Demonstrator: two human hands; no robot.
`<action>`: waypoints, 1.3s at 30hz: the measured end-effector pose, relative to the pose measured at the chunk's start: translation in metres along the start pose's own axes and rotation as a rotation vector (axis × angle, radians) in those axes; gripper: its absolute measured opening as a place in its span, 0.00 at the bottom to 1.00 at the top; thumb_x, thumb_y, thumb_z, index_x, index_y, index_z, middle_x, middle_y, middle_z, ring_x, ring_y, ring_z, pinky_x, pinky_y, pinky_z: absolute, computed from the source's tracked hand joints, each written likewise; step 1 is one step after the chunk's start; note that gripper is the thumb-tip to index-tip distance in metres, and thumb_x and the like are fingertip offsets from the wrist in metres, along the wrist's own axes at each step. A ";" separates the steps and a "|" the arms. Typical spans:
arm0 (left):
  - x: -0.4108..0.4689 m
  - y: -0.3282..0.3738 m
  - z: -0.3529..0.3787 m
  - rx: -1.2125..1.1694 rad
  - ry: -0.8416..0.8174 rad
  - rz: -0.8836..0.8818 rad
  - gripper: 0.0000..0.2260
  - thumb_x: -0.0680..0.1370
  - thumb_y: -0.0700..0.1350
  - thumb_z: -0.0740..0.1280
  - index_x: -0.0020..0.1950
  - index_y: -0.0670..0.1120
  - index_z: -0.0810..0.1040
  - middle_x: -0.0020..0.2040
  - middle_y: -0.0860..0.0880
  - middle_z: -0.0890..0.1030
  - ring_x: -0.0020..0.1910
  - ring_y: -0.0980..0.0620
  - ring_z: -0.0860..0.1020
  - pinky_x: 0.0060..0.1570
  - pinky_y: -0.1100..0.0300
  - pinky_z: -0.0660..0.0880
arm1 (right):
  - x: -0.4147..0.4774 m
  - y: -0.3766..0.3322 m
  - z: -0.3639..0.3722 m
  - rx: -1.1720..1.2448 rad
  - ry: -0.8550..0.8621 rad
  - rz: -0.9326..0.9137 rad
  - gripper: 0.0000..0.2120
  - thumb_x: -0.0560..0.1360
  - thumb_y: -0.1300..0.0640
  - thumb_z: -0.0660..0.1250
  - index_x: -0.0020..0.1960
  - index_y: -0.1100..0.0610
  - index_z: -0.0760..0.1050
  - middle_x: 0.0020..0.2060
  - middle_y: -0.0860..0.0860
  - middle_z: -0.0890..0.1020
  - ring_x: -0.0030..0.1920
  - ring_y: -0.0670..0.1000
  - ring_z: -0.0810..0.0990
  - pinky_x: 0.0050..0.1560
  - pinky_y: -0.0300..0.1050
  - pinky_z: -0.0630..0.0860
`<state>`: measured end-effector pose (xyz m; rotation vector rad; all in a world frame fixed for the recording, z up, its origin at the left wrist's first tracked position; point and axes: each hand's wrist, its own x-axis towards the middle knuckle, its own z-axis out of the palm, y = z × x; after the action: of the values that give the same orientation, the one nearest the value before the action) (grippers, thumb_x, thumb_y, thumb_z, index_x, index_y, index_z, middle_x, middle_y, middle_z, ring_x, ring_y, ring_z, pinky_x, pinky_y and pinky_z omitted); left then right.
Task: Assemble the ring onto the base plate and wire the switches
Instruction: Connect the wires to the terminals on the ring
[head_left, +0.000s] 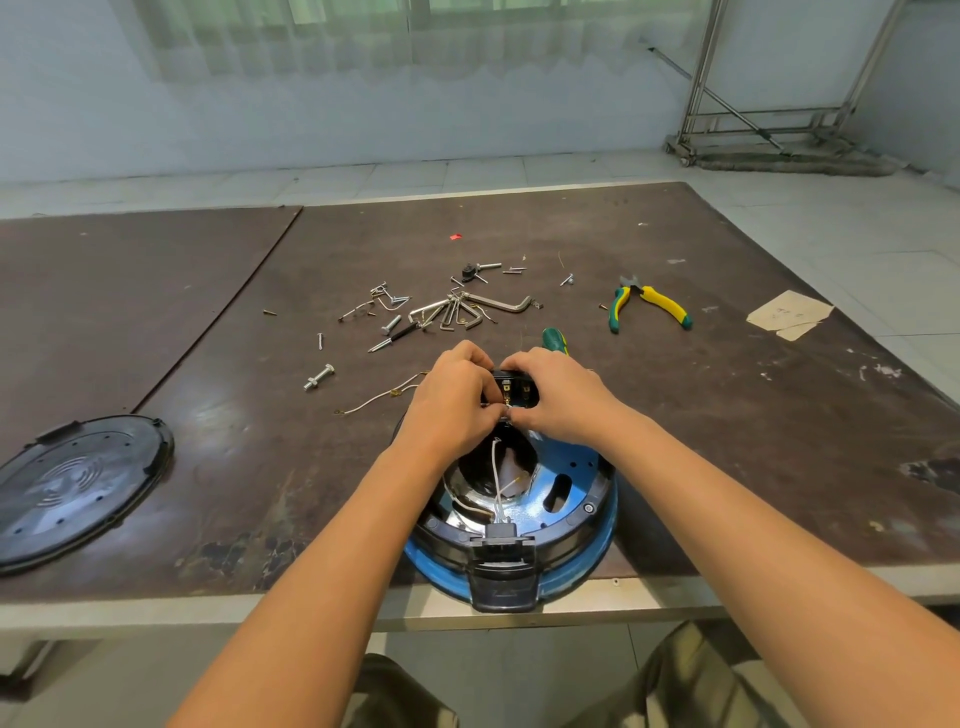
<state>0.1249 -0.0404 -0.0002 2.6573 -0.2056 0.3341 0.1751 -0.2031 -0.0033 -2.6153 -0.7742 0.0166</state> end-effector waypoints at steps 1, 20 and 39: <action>0.000 0.000 0.000 0.012 -0.001 0.001 0.01 0.71 0.46 0.75 0.40 0.50 0.85 0.55 0.53 0.74 0.54 0.53 0.72 0.49 0.53 0.76 | 0.000 0.000 0.000 -0.003 -0.001 -0.001 0.28 0.73 0.44 0.73 0.70 0.45 0.70 0.62 0.48 0.75 0.64 0.51 0.72 0.56 0.55 0.75; 0.001 -0.001 -0.002 -0.069 0.003 0.001 0.03 0.70 0.44 0.78 0.41 0.49 0.85 0.54 0.52 0.75 0.54 0.52 0.74 0.51 0.49 0.77 | -0.001 -0.001 0.001 0.007 0.017 0.019 0.25 0.74 0.47 0.73 0.69 0.45 0.70 0.61 0.47 0.76 0.63 0.51 0.74 0.54 0.53 0.74; -0.004 0.011 0.001 0.138 -0.025 0.180 0.07 0.73 0.47 0.76 0.49 0.51 0.84 0.62 0.49 0.72 0.60 0.47 0.71 0.56 0.50 0.71 | -0.009 0.001 -0.015 0.462 -0.039 0.167 0.32 0.72 0.73 0.64 0.72 0.54 0.71 0.65 0.52 0.79 0.67 0.51 0.76 0.64 0.45 0.75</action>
<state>0.1188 -0.0497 0.0026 2.7867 -0.4461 0.3848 0.1701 -0.2142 0.0093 -2.2323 -0.4898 0.2630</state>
